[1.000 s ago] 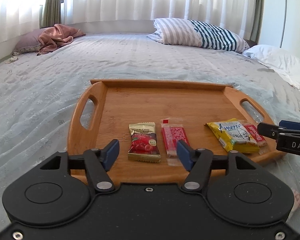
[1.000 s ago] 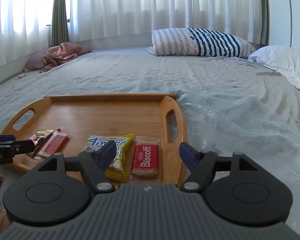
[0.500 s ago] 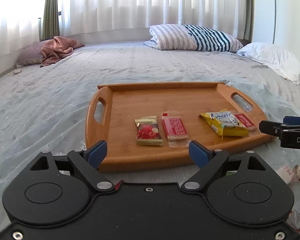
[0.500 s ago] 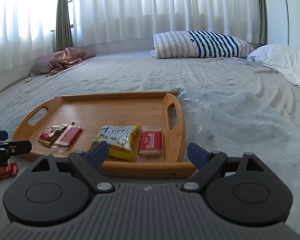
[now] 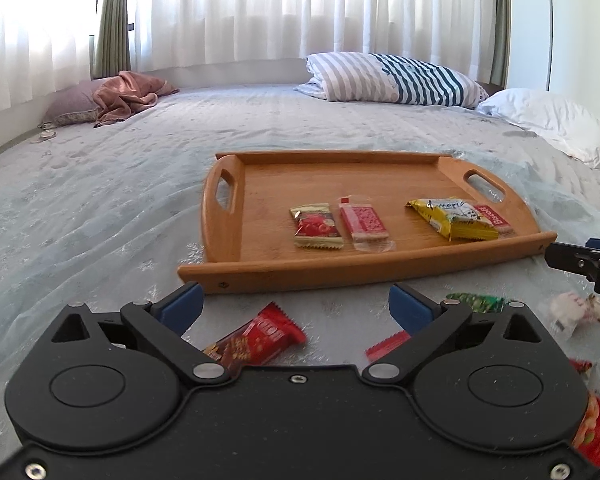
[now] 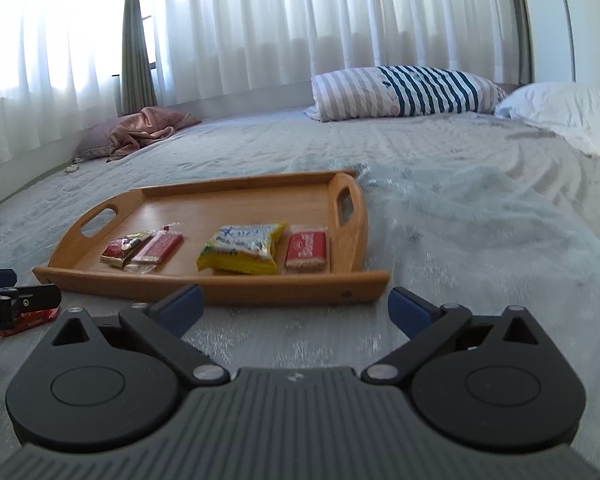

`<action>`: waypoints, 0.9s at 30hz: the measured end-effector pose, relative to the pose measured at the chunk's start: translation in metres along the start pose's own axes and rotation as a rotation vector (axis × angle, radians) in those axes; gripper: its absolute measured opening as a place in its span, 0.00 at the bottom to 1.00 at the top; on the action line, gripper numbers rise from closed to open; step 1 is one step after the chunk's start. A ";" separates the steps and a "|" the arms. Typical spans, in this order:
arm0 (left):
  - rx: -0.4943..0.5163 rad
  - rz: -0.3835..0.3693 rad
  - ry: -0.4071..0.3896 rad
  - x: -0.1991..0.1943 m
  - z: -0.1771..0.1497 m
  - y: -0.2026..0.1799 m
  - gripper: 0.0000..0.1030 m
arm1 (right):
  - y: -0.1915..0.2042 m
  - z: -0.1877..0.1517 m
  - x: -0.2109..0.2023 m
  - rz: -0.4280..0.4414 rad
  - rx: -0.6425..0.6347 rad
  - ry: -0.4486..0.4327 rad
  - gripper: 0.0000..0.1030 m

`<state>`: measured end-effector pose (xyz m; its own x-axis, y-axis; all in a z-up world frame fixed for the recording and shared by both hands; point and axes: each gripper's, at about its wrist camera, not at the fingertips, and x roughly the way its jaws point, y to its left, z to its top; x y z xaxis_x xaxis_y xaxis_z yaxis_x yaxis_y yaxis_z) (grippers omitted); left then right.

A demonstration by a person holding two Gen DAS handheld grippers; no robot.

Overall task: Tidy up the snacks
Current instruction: 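Pull both tools back from the tray toward the snack pile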

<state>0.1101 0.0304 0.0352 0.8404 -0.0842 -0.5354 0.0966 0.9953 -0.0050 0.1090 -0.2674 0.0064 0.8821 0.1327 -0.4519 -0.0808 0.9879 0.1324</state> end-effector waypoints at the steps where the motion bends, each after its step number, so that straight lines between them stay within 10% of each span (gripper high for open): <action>1: -0.001 0.001 -0.004 -0.002 -0.002 0.001 0.97 | 0.000 -0.002 -0.001 -0.001 0.000 0.001 1.00; 27: -0.078 0.034 0.054 0.004 -0.031 0.024 0.99 | 0.017 -0.039 -0.017 -0.082 -0.055 0.036 1.00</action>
<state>0.0992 0.0552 0.0070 0.8124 -0.0493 -0.5811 0.0245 0.9984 -0.0504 0.0742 -0.2499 -0.0180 0.8696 0.0526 -0.4909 -0.0349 0.9984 0.0452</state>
